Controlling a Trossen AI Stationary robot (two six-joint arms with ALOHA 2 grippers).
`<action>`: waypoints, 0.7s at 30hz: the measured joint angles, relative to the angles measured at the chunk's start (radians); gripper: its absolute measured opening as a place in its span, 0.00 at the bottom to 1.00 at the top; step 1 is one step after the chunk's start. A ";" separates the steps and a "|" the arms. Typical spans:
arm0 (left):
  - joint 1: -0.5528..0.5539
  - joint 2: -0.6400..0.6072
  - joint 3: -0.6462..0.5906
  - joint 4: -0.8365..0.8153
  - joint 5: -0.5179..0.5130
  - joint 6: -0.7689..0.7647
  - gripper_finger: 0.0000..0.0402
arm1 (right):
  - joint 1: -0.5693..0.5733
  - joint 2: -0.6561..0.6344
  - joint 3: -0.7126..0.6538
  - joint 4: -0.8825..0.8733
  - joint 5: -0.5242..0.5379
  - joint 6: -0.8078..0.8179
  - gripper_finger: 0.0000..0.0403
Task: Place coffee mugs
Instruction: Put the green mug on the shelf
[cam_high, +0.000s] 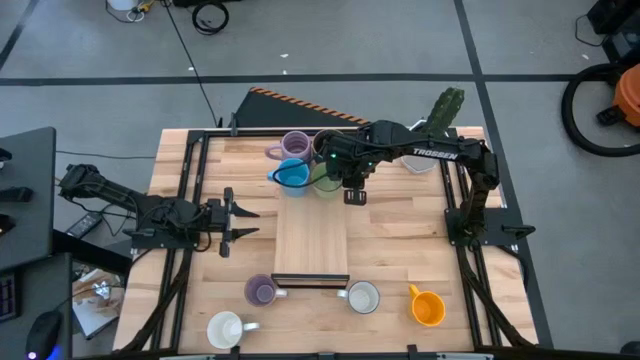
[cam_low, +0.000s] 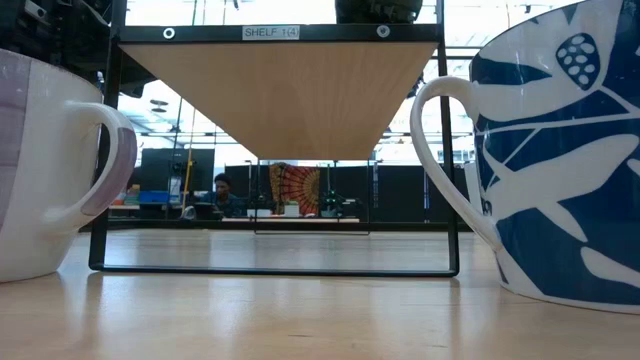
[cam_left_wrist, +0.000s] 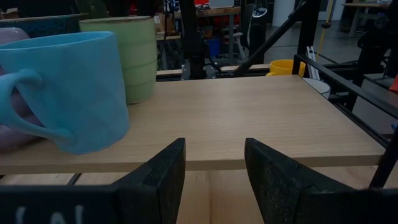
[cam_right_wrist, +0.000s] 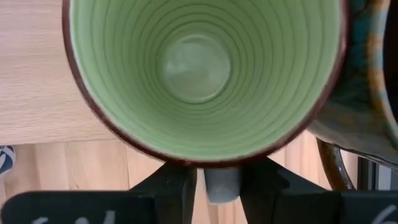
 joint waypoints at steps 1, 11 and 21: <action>0.000 0.000 0.000 0.000 0.000 0.000 0.43 | 0.000 0.000 0.000 0.000 0.000 0.000 0.28; 0.000 0.000 0.000 0.000 0.000 0.000 0.43 | 0.000 0.000 0.000 -0.001 0.007 0.026 0.29; 0.000 0.000 0.000 -0.001 0.000 -0.020 0.43 | -0.001 -0.001 0.000 0.008 -0.002 0.037 0.34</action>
